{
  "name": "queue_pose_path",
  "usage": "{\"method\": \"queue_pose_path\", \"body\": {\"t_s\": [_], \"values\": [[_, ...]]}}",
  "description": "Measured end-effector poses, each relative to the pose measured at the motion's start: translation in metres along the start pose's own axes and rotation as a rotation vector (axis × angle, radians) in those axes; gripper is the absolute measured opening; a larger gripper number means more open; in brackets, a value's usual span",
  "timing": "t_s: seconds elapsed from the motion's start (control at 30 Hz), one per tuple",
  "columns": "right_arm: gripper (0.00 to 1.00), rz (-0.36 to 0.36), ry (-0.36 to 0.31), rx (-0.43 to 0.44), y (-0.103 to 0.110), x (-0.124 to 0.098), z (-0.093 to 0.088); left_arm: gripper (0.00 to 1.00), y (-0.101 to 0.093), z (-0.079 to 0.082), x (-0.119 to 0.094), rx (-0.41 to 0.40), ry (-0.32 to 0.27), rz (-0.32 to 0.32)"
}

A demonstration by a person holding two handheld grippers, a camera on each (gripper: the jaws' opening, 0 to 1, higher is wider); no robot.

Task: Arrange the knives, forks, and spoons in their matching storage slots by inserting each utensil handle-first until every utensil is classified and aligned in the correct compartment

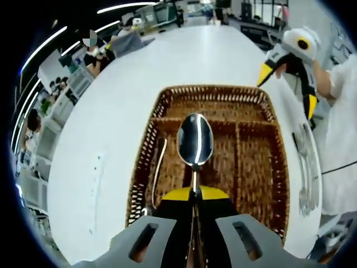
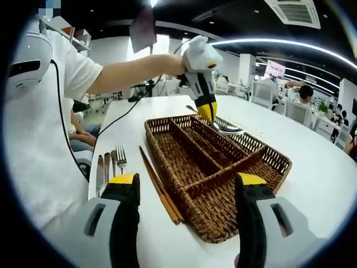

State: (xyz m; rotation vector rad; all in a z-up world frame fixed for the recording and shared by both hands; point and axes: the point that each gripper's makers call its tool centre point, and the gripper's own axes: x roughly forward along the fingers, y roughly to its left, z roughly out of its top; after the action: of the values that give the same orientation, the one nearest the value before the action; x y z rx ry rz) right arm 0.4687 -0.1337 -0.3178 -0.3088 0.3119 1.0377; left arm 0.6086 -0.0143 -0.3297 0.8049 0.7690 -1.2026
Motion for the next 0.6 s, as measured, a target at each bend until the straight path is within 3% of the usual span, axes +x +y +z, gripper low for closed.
{"method": "queue_pose_path", "body": {"t_s": [0.6], "values": [[0.73,0.011,0.014,-0.018,0.001,0.003,0.007,0.01,0.035,0.000,0.027,0.000,-0.015,0.000]]}}
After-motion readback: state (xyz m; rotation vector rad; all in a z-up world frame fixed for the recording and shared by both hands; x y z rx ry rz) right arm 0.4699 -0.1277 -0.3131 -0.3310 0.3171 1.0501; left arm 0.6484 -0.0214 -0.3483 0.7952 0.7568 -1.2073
